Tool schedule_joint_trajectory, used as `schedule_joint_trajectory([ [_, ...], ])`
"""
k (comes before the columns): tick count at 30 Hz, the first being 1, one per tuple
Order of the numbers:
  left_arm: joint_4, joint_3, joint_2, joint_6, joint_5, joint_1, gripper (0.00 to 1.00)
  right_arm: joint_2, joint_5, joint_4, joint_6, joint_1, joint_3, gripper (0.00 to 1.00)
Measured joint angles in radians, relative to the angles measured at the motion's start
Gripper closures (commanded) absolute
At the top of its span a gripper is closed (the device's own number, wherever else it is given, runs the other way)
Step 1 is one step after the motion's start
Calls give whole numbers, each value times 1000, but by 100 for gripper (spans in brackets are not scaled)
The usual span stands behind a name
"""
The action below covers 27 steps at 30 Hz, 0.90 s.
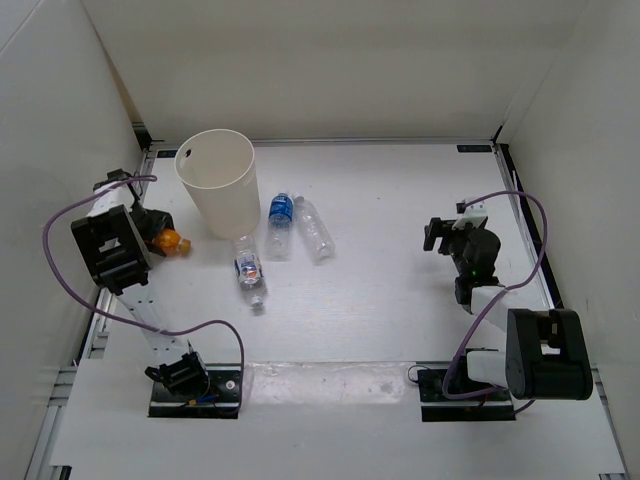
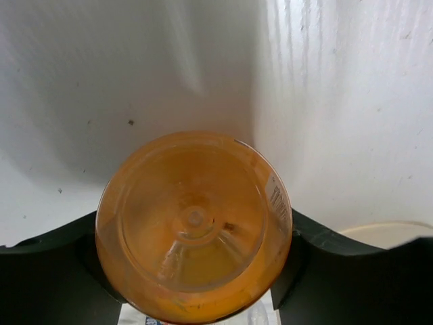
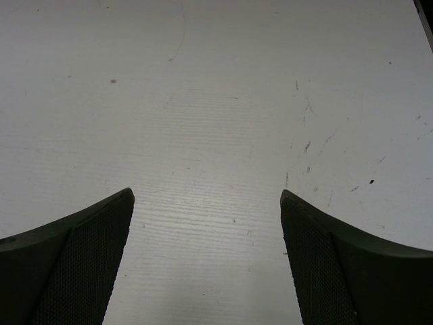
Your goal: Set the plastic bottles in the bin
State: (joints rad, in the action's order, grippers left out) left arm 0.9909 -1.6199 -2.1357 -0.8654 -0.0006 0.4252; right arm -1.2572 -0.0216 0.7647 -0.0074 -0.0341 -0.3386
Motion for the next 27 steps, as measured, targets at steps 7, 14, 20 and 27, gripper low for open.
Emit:
schedule_joint_trajectory([
  [7,-4,84,153,-41,25,-3,50,0,0,0,0,0,0,10],
  [14,-46,3,356,-67,69,-28,57,0,0,0,0,2,0,10],
  [20,-121,-134,414,-51,80,-82,57,0,0,0,0,6,0,10],
  [27,-245,-150,485,-45,91,-132,59,0,0,0,0,6,0,10],
])
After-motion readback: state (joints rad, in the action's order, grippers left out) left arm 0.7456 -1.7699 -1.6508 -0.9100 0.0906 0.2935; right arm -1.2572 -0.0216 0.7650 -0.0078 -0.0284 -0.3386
